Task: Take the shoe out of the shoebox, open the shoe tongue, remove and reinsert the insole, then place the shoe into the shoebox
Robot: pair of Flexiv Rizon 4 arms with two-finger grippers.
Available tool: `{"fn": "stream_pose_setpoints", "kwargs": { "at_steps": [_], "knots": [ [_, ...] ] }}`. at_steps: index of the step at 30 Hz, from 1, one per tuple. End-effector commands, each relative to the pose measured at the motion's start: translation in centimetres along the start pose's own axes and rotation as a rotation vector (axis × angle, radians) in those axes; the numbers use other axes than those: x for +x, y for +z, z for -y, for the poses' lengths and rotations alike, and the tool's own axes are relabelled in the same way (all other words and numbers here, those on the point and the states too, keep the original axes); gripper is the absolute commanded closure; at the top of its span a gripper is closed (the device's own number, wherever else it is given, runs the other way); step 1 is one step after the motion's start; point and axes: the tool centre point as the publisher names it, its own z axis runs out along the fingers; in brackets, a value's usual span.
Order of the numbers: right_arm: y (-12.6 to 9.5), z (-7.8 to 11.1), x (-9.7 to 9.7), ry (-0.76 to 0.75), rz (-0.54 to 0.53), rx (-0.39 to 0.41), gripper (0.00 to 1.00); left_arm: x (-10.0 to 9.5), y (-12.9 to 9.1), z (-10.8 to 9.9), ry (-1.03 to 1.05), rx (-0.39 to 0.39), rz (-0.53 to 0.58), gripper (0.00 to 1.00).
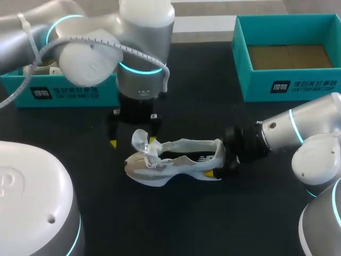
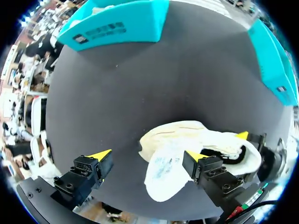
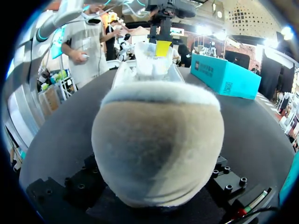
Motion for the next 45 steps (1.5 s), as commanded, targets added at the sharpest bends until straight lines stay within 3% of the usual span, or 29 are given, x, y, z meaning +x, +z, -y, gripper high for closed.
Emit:
{"fn": "stream_pose_setpoints", "kwargs": {
  "at_steps": [1, 7, 11, 13, 17, 23, 24, 26, 33, 45],
  "knots": [
    [0.1, 0.0, -0.1, 0.001, 0.001, 0.004, 1.0, -0.5, -3.5, 0.4, 0.257, 0.089, -0.101, 0.0],
    [0.1, 0.0, -0.1, 0.001, 0.001, 0.004, 1.0, 1.7, -6.8, 1.2, 0.644, 0.129, -0.131, 0.0],
    [0.1, 0.0, -0.1, 0.001, 0.001, 0.004, 1.0, 4.0, -8.4, 1.3, 1.048, 0.188, -0.109, 0.0],
    [0.1, 0.0, -0.1, 0.001, 0.001, 0.004, 1.0, 4.9, -9.2, 1.1, 1.284, 0.216, -0.145, 0.0],
    [0.1, 0.0, -0.1, 0.001, 0.001, 0.004, 1.0, 7.5, -10.2, 0.3, 1.599, 0.261, -0.109, 0.0],
    [0.1, 0.0, -0.1, 0.001, 0.001, 0.004, 1.0, 9.8, -11.1, -1.2, 1.89, 0.303, -0.151, 0.0],
    [0.1, 0.0, -0.1, 0.001, 0.001, 0.004, 1.0, 10.2, -11.2, -1.5, 1.917, 0.308, -0.151, 0.17],
    [0.1, 0.0, -0.1, 0.001, 0.001, 0.004, 1.0, 10.7, -11.3, -1.8, 1.969, 0.308, -0.17, 1.0],
    [0.1, 0.0, -0.1, 0.001, 0.001, 0.004, 1.0, 11.2, -11.3, -2.1, 2.12, 0.273, -0.346, 1.0],
    [0.1, 0.0, -0.1, 0.001, 0.001, 0.004, 1.0, 11.2, -11.4, -2.1, 2.107, 0.264, -0.347, 1.0]
  ]
}}
